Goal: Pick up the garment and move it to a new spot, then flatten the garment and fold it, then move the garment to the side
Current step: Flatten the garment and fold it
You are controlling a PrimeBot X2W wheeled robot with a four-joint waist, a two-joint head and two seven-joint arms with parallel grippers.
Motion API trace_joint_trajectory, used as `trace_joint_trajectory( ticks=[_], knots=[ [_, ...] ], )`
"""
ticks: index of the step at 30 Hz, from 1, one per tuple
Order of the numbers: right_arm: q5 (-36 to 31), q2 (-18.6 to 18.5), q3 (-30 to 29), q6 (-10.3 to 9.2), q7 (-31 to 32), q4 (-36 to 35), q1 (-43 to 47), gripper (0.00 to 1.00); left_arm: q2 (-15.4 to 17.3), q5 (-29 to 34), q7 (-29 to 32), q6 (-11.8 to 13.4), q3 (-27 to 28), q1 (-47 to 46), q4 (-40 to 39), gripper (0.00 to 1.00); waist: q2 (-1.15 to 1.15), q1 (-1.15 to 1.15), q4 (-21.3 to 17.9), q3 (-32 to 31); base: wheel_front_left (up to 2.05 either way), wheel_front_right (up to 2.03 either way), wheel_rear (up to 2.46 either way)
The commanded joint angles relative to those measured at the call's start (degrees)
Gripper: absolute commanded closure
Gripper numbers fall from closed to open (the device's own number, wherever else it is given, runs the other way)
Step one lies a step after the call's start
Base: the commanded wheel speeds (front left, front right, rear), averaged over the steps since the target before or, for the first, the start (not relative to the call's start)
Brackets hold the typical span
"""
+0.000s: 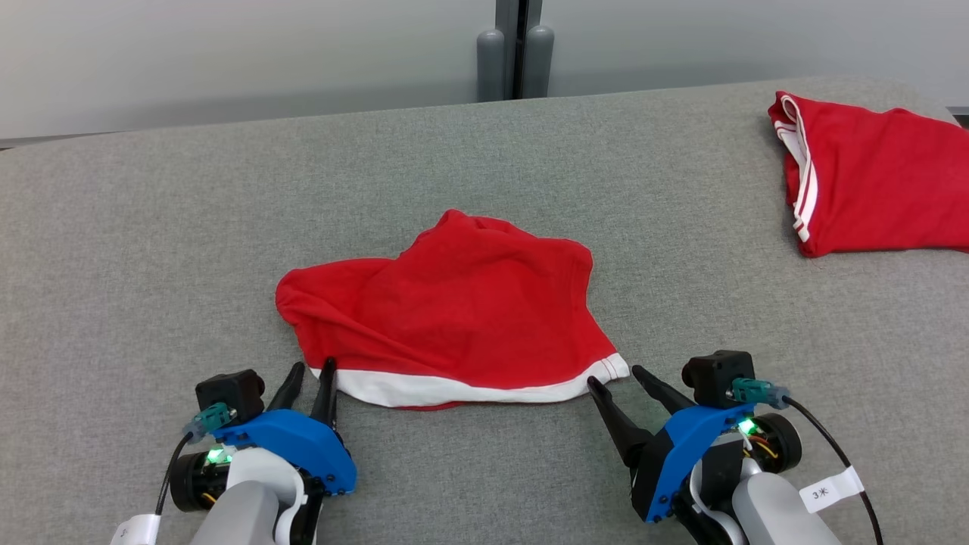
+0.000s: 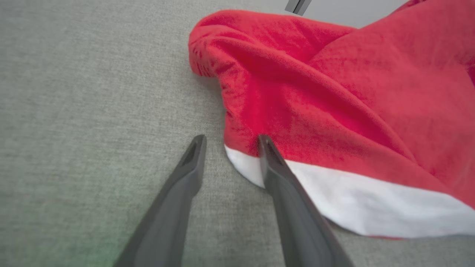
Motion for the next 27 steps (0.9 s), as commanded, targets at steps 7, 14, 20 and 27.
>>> trace_joint_trajectory(
  ticks=[7,14,20,27],
  knots=[
    [-0.4,-0.1,0.8,0.01,-0.6,2.1,-1.8,0.00,-0.7,-1.0,-0.9,-0.6,-3.1,-1.6,2.8,1.00,-0.01,-0.01,0.3,0.6,0.00,0.00,0.00],
    [-1.0,0.0,1.2,0.01,-1.9,4.1,-3.0,0.21,-1.0,-2.5,-2.2,-0.6,-5.3,-2.5,4.3,1.00,-0.01,-0.01,0.5,0.8,0.00,0.00,0.00],
    [-1.3,-0.1,1.6,0.01,-3.2,7.1,-5.1,0.51,-0.6,-4.0,-2.9,-0.7,-7.3,-2.3,4.9,1.00,-0.01,-0.01,0.8,1.2,0.00,0.00,0.00],
    [-0.3,-0.1,1.6,0.01,-6.4,10.1,-6.9,1.00,0.1,-6.4,-5.2,-0.7,-8.3,-1.3,3.1,1.00,-0.01,-0.01,0.9,0.5,0.00,0.00,0.00]
  ],
)
